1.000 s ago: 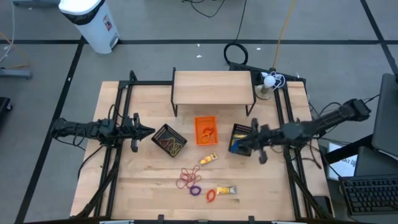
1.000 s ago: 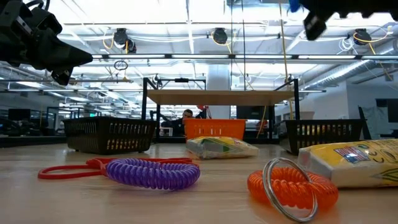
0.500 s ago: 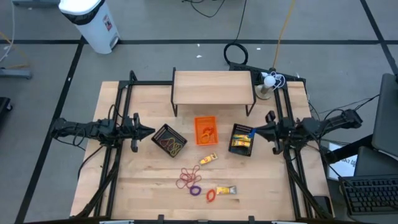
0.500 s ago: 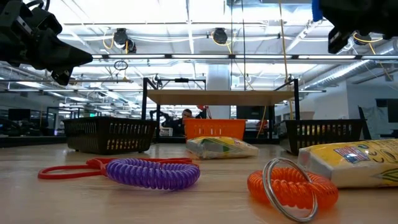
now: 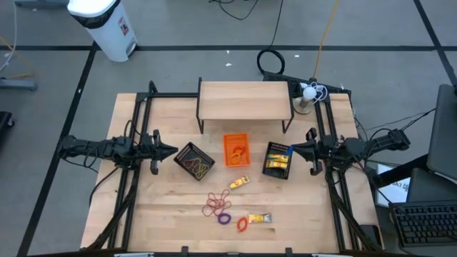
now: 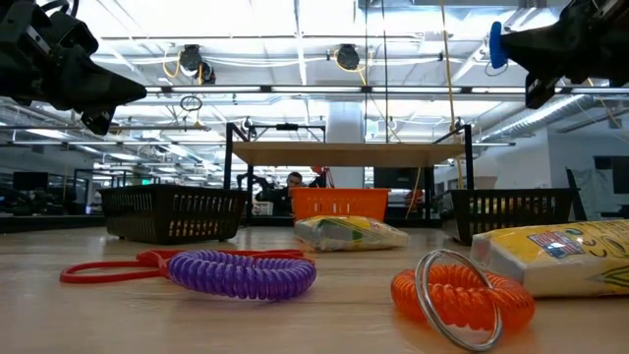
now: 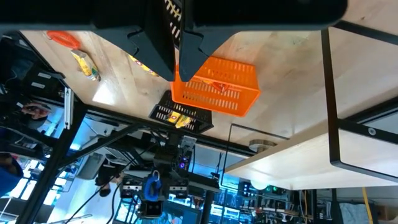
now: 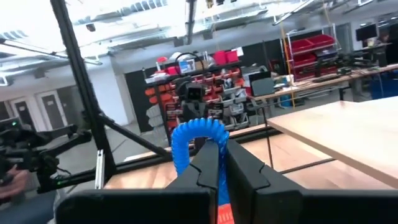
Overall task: Pick & Place Office Desk Supplies
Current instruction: Put the blue spring keychain into the orange bin
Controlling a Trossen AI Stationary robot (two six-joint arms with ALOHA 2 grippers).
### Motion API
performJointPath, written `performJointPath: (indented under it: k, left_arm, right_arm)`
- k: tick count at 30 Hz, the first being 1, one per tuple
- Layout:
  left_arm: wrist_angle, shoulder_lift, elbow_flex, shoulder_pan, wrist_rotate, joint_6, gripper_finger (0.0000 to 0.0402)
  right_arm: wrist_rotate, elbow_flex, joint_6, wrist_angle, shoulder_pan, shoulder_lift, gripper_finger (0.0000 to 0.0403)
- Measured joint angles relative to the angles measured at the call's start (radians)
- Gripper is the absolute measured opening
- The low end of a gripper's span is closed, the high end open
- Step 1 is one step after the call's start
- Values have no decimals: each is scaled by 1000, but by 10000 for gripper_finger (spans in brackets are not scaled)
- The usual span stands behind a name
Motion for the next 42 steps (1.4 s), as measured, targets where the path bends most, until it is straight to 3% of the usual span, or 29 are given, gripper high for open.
performJointPath:
  k: [9, 13, 16, 22, 27, 32, 35, 42]
  left_arm:
    - [0, 0, 0, 0, 1, 1, 21]
    - [1, 0, 0, 0, 1, 2, 21]
    - [1, 0, 0, 0, 1, 7, 21]
    - [2, 0, 0, 0, -1, 49, 21]
    - [6, 0, 0, 0, -7, 50, 21]
    - [7, 0, 0, 0, -7, 45, 21]
    - [7, 0, 0, 0, -7, 34, 21]
    - [7, 0, 0, 0, -7, 26, 21]
  right_arm:
    - [7, -3, 5, 39, 0, 2, 0]
    - [36, 37, 2, 72, 0, 89, 0]
    - [55, 127, -3, 77, 0, 232, 0]
    - [53, 414, -50, 18, 0, 655, 0]
    - [39, 718, -61, -217, -24, 983, 0]
    - [-26, 951, -61, -461, -100, 1228, 0]
    - [-28, 1023, -61, -546, -160, 1329, 0]
    - [-137, 1038, -58, -524, -290, 1492, 0]
